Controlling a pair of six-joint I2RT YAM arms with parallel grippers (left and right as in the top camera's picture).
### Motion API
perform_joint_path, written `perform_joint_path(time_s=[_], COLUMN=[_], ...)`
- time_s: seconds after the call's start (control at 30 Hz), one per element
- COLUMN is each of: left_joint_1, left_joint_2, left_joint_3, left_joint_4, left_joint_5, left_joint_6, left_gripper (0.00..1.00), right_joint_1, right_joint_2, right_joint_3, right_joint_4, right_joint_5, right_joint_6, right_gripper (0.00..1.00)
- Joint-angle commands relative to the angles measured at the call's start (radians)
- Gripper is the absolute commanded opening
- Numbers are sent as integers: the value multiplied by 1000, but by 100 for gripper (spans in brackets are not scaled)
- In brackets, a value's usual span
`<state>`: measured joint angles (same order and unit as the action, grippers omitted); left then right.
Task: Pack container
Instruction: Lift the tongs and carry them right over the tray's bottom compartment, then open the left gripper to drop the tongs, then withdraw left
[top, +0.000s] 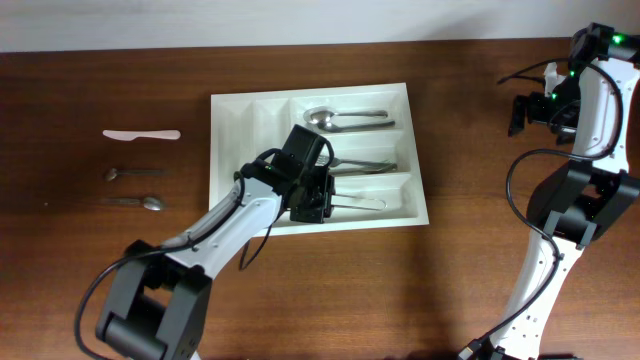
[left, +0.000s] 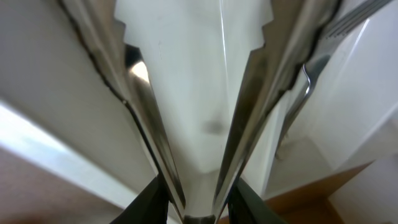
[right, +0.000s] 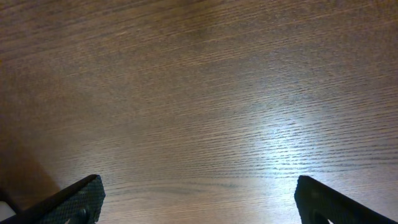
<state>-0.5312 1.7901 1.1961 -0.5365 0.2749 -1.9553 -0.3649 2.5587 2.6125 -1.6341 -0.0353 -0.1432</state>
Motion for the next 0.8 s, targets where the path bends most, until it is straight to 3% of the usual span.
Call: perform_joint_path(time_s=[0.0, 0.1, 0.27, 0.57, 0.7, 0.77], left_joint_1=[-3, -3, -3, -3, 13, 34], left_joint_2=[20, 24, 24, 24, 24, 23], left_joint_3=[14, 14, 14, 15, 15, 16], left_joint_4=[20, 32, 34, 148, 362, 502], left_joint_5=[-10, -10, -11, -13, -13, -12], left_joint_6=[-35, -35, -35, -33, 100, 226], left_gripper=[32, 33, 45, 50, 50, 61], right_joint_1=[-2, -2, -2, -2, -2, -2], right_joint_2=[-18, -18, -18, -18, -18, -18], right_joint_3=[17, 17, 16, 17, 17, 17], right_joint_4=[0, 0, 0, 0, 0, 0], right_joint_5=[-2, -2, -2, -2, -2, -2], right_joint_6=[-10, -10, -10, -10, -10, -10], right_gripper=[99, 99, 99, 99, 99, 99])
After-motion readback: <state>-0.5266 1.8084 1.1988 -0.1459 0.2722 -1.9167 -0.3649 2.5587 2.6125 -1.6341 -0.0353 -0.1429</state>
